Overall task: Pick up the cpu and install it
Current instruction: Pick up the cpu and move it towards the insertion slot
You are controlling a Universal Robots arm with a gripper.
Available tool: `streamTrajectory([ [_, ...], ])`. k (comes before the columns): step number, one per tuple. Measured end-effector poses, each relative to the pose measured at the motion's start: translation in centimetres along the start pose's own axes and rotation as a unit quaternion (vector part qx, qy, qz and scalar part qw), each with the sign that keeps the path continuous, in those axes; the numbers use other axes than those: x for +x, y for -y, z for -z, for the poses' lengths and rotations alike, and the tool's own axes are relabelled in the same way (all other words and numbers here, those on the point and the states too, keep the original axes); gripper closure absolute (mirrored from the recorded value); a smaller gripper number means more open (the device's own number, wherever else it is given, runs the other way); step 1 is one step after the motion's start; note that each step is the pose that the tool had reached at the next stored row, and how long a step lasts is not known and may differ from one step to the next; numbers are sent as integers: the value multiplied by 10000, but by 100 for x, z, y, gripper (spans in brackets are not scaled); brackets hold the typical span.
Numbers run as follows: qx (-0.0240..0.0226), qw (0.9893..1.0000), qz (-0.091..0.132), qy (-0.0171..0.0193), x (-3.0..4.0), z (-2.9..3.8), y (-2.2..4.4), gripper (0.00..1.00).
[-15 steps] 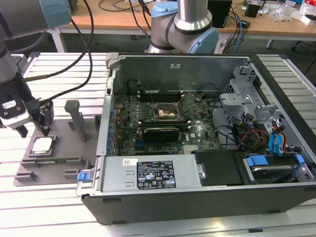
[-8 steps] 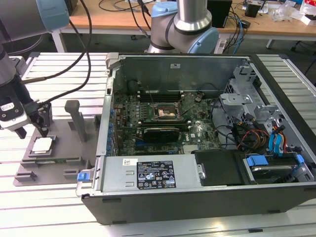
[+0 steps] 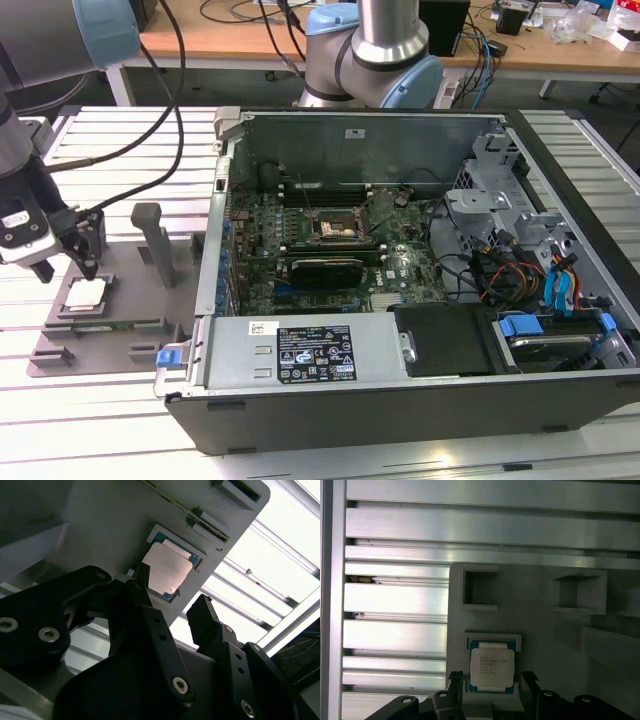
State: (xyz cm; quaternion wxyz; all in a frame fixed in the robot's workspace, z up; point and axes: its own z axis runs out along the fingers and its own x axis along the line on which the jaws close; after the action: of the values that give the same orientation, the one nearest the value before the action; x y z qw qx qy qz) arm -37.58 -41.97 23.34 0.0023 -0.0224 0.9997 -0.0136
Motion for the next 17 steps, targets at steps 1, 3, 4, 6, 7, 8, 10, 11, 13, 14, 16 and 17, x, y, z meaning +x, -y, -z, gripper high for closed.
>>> streamTrajectory([
  [1, 0, 10000, 0, 0, 0, -5, 0, 43],
  [3, 0, 10000, 0, 0, 1, -21, 0, 43],
  [4, 0, 10000, 0, 0, 2, -30, -1, 43],
  [6, 0, 10000, 0, 0, 2, -51, -1, 43],
  [7, 0, 10000, 0, 0, 2, -60, -2, 43],
  [8, 0, 10000, 0, 0, 2, -64, -2, 43],
  [10, 0, 10000, 0, 0, 2, -78, -2, 43],
  [11, 0, 10000, 0, 0, 2, -88, -3, 43],
  [13, 0, 10000, 0, 0, 3, -109, -3, 43],
  [14, 0, 10000, 0, 0, 3, -118, -3, 43],
  [16, 0, 10000, 0, 0, 3, -130, -4, 43],
  [17, 0, 10000, 0, 0, 3, -137, -4, 43],
])
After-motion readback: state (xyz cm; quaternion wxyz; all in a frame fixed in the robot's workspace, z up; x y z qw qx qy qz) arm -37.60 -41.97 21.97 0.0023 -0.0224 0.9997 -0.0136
